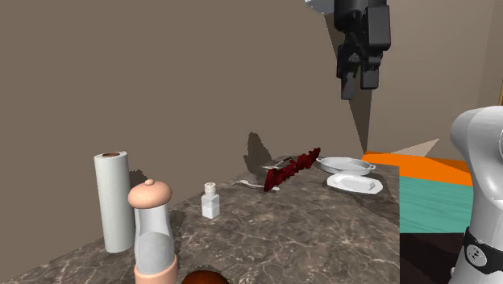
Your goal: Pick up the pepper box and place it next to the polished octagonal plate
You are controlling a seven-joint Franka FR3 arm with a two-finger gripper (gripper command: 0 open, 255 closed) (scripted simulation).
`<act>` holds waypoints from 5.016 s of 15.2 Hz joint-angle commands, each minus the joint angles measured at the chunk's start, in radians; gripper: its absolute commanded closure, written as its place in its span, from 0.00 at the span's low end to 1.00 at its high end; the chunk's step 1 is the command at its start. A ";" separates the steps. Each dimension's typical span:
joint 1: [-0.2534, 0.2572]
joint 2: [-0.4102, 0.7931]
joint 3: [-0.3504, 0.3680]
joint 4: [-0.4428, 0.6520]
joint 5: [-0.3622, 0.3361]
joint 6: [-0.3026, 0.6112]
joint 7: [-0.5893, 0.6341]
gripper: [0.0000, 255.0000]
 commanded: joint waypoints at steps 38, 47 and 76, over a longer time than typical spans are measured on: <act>0.041 1.202 -0.060 0.814 0.215 0.372 -0.307 0.00; 0.041 1.202 -0.060 0.814 0.215 0.372 -0.307 1.00; 0.034 1.156 -0.069 1.014 0.188 0.134 -0.246 1.00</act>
